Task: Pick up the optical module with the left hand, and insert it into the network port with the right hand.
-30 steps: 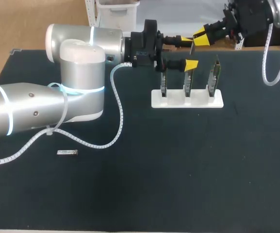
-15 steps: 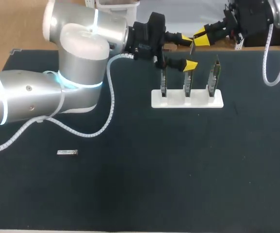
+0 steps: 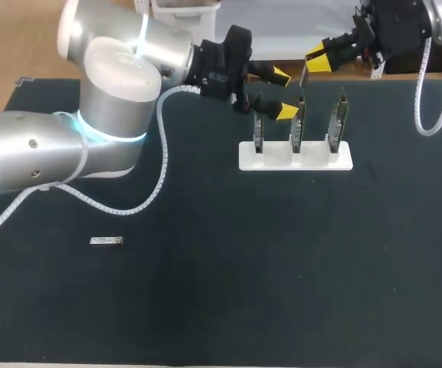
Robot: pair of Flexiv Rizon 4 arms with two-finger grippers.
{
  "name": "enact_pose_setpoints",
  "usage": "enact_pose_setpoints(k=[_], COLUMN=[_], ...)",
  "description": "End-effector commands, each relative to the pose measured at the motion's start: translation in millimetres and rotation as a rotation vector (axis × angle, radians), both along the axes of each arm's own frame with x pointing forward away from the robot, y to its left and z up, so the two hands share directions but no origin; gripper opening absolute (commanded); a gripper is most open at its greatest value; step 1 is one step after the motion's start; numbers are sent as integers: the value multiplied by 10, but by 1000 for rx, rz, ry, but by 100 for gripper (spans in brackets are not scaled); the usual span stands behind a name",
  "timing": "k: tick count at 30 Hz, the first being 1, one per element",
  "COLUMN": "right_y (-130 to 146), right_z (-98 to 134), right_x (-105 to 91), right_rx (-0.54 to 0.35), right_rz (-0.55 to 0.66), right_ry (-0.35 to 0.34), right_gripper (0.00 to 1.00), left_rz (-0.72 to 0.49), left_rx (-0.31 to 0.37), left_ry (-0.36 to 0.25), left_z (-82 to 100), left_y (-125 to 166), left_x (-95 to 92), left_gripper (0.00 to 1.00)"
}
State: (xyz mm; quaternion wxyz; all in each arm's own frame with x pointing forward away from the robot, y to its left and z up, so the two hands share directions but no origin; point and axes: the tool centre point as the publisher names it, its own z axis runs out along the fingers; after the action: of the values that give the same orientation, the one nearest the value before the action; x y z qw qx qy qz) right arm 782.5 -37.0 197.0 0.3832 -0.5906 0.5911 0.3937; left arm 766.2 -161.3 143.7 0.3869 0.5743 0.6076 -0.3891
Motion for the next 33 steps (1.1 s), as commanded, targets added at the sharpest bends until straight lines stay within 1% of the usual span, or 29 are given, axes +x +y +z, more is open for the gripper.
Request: enact_pose_setpoints(k=[1,9,15,16,18,22,33], right_y=[1,-13,-13,-13,-12,-8,-6], right_z=[-3,-4,-4,-4,-4,-5,-9], right_x=[7,25,31,31,32,29,4], right_rx=[0,-2,-2,-2,-2,-1,0], right_rz=[-2,-4,-3,-2,-2,-2,-4], right_ry=[1,0,0,0,-1,0,1], right_gripper=[0,0,0,0,0,0,0], left_rz=[-16,-26,-32,-34,-33,-37,-34], left_rx=[23,49,70,85,87,117,147], left_ry=[4,22,17,13,15,5,-2], left_z=[15,-55,-69,-73,-76,-92,-136], left_y=[-30,-32,-21,-17,-16,-9,-9], left_x=[79,74,53,51,49,30,0], left_gripper=[100,100,100,100,100,100,100])
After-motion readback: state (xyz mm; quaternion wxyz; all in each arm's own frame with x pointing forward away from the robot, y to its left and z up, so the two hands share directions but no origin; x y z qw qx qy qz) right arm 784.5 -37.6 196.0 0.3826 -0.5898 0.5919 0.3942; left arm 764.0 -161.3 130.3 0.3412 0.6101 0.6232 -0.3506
